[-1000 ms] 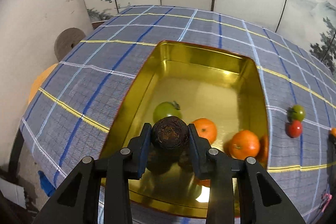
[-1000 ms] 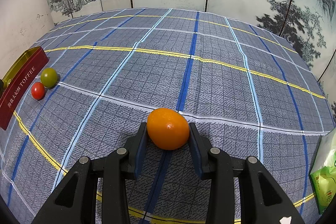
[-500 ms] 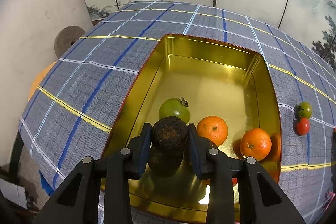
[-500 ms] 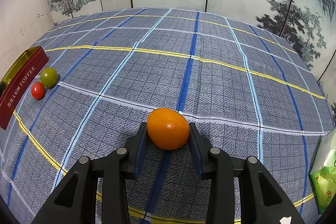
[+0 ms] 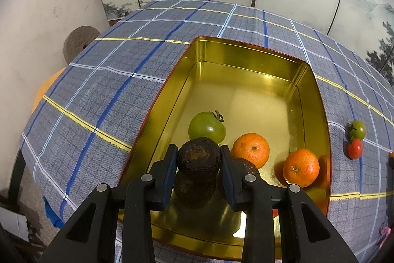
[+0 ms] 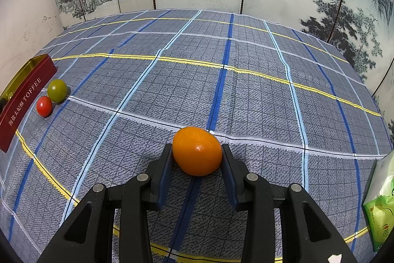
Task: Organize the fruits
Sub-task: 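Carry the brown fruit over the gold tin and lower it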
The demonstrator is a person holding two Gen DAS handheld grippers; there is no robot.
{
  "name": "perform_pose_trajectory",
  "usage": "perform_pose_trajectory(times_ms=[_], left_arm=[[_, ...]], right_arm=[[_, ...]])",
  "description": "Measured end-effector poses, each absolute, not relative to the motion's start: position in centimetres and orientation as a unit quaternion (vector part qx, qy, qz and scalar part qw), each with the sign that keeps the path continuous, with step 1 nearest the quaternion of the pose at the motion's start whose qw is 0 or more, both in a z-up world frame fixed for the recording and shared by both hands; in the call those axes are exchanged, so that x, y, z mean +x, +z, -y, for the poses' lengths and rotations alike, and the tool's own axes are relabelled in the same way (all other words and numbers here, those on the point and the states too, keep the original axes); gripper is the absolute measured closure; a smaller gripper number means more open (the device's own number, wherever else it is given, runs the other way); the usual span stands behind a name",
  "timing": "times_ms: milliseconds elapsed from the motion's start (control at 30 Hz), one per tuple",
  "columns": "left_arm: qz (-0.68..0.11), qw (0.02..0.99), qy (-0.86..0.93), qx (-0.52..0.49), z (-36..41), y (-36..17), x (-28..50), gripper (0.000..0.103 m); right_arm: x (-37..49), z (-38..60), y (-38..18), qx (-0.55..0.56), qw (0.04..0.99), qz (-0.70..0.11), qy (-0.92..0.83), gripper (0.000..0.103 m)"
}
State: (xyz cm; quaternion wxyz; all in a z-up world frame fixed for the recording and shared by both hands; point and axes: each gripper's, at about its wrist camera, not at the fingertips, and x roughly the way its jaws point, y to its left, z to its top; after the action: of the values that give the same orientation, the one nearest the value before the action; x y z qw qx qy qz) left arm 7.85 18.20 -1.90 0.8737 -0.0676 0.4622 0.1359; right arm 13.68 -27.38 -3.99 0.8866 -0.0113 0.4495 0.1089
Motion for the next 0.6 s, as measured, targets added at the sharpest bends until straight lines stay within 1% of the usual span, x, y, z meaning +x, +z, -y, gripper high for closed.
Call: perform_pose_trajectory(times_ms=[600], left_arm=[[-0.465, 0.871, 0.135, -0.078, -18.48, -1.94, 7.59, 0.066]], right_arm=[[13.7, 27.36, -3.99, -0.01, 0.886, -0.45, 0.109, 0.067]])
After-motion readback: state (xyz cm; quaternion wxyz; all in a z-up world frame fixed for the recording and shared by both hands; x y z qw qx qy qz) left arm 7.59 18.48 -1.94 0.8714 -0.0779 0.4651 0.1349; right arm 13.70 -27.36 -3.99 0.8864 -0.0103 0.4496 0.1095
